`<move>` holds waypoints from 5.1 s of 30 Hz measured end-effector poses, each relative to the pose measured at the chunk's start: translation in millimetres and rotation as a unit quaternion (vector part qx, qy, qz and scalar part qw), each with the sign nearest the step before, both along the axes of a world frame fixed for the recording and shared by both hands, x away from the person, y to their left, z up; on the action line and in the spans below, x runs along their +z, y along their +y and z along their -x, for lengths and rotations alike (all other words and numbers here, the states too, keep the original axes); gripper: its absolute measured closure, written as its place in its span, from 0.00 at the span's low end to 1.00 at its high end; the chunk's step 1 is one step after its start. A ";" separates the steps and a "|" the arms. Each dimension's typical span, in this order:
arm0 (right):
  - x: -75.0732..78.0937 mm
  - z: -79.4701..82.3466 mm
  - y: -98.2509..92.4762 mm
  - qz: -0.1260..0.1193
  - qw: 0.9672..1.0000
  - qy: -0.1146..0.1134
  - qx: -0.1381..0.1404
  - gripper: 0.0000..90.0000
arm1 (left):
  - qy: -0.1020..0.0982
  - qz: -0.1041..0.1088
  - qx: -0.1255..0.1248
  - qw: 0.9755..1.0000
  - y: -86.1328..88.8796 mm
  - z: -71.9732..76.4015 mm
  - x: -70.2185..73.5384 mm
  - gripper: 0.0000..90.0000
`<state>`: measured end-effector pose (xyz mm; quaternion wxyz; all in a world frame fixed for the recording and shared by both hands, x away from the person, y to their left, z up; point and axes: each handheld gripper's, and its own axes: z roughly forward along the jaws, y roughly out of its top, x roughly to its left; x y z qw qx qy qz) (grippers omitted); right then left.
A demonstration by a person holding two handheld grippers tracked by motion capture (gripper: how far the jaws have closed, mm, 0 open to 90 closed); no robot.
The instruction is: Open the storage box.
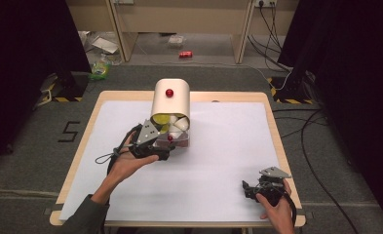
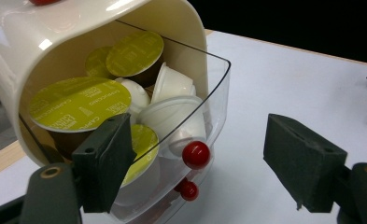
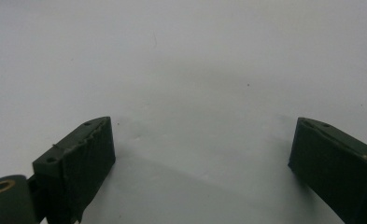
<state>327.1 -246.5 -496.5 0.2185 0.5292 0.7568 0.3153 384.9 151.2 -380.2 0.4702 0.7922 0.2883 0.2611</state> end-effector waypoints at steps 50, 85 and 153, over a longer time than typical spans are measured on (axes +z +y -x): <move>0.0 0.1 0.0 0.000 1.000 0.000 0.000 0.08 | 0.003 -0.005 -0.026 1.000 5.5 42.6 -7.7 0.27; 0.0 0.0 0.1 0.001 1.000 0.000 0.000 0.08 | 0.010 0.013 -0.037 0.999 10.7 56.0 -10.9 0.28; -0.1 0.2 -0.1 0.000 1.000 -0.001 0.002 0.08 | -0.056 -0.014 0.053 0.997 7.2 21.2 8.7 0.27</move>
